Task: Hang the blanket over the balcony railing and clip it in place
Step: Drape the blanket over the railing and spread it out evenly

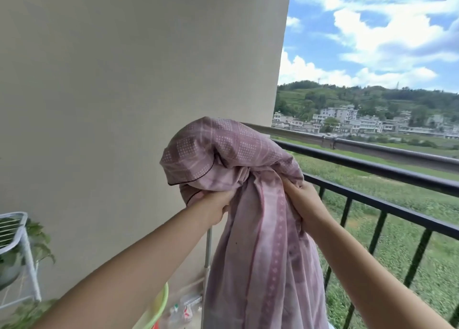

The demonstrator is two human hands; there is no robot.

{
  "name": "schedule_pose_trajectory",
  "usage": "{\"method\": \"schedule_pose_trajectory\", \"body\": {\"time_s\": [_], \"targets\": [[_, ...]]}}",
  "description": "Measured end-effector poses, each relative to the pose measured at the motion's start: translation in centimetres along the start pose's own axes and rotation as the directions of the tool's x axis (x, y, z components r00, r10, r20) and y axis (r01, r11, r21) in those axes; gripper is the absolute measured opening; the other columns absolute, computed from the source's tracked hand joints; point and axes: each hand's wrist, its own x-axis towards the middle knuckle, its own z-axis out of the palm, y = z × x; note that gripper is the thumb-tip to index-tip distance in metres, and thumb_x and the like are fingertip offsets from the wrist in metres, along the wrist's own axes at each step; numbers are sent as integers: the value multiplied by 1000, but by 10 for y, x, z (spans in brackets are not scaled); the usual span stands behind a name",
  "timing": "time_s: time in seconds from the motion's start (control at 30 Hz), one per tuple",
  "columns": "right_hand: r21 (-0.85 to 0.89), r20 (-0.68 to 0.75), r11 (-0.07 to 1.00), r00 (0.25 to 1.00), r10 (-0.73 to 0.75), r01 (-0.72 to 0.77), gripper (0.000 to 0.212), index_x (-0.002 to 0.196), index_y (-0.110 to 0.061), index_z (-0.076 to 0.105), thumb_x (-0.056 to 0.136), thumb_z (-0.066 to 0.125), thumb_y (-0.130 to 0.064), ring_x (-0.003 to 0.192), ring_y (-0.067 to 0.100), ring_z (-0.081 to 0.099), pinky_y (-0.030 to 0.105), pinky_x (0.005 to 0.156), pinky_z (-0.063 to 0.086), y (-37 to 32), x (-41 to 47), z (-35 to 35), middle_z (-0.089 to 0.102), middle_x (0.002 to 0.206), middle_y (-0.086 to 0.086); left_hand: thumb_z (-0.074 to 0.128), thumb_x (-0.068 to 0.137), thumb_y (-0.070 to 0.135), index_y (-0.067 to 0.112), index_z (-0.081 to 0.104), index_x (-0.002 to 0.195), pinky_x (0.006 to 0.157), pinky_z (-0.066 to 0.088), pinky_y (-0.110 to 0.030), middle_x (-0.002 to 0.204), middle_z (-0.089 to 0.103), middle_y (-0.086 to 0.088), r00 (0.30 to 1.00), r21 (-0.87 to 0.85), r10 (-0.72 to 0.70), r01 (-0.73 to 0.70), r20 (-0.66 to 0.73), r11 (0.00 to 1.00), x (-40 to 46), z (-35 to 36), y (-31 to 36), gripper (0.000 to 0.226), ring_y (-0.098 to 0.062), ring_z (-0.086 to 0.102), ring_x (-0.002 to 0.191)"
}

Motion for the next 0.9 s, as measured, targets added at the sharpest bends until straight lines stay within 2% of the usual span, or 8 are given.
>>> {"method": "schedule_pose_trajectory", "body": {"time_s": [0.03, 0.07, 0.17, 0.23, 0.33, 0.6, 0.8, 0.9], "targets": [[12, -57, 1000, 998, -3, 4, 23, 77, -18, 70, 81, 63, -39, 65, 15, 67, 28, 63, 54, -1, 1, 4, 72, 71, 1, 60, 89, 25, 18, 64, 87, 78, 45, -18, 77, 67, 12, 999, -48, 30, -31, -9, 998, -9, 3, 5, 8, 0, 56, 74], [27, -97, 999, 995, -28, 31, 22, 78, -19, 70, 82, 61, -39, 67, 16, 67, 30, 65, 53, -2, 1, 8, 72, 74, 3, 62, 87, 32, 14, 63, 110, 95, 43, -26, 97, 71, 10, 995, -25, 30, -27, 93, 999, -8, 0, 2, 30, -3, 61, 93], [23, -121, 997, 990, -67, 70, 23, 95, -20, 67, 84, 57, -38, 75, 19, 67, 29, 62, 53, -2, 0, 21, 72, 85, 5, 65, 69, 61, 24, 26, 144, 118, 14, -34, 145, 34, 17, 947, 195, 46, -112, 317, 974, -19, -2, -8, 92, -2, 27, 135], [111, -48, 994, 999, -12, 17, 29, 106, -14, 61, 85, 58, -33, 78, 19, 67, 27, 58, 54, -2, 1, 30, 70, 93, 9, 72, 65, 54, 18, 36, 136, 112, 30, -32, 135, 47, 10, 979, 481, 120, -185, 164, 857, -8, -3, -8, 87, -6, 40, 127], [179, 32, 982, 998, 51, -56, 40, 113, -3, 55, 81, 66, -25, 82, 23, 67, 31, 66, 56, -9, 5, 28, 68, 102, 18, 61, 79, 20, 6, 57, 82, 70, 42, -25, 80, 59, 0, 963, 696, 267, -218, 39, 684, 0, -11, 7, 14, -17, 56, 84], [65, 273, 998, 962, 7, -26, 21, 94, -12, 65, 77, 69, -22, 66, 13, 68, 23, 62, 57, -22, 1, 1, 72, 80, 5, 55, 87, 14, 15, 45, 49, 58, 30, -29, 59, 55, -8, 898, 831, 440, -236, -12, 504, 11, -53, 42, 39, -21, 50, 67], [-61, 48, 990, 991, -127, 129, 15, 93, -15, 62, 79, 69, -16, 63, 9, 64, 21, 59, 55, -33, 10, -31, 68, 82, 5, 49, 84, 15, 12, 32, 47, 56, 26, -32, 48, 34, -2, 823, 857, 528, -104, -210, 504, 8, -111, 63, 40, -19, 39, 67], [-23, -50, 972, 971, -236, 235, 13, 83, -23, 58, 83, 64, -11, 58, -1, 62, 13, 54, 52, -51, 11, -32, 64, 80, 0, 49, 81, 10, 14, 44, 52, 52, 27, -29, 57, 43, -1, 853, 698, 410, -78, -323, 712, 4, -114, 62, 30, -19, 42, 69]]}}
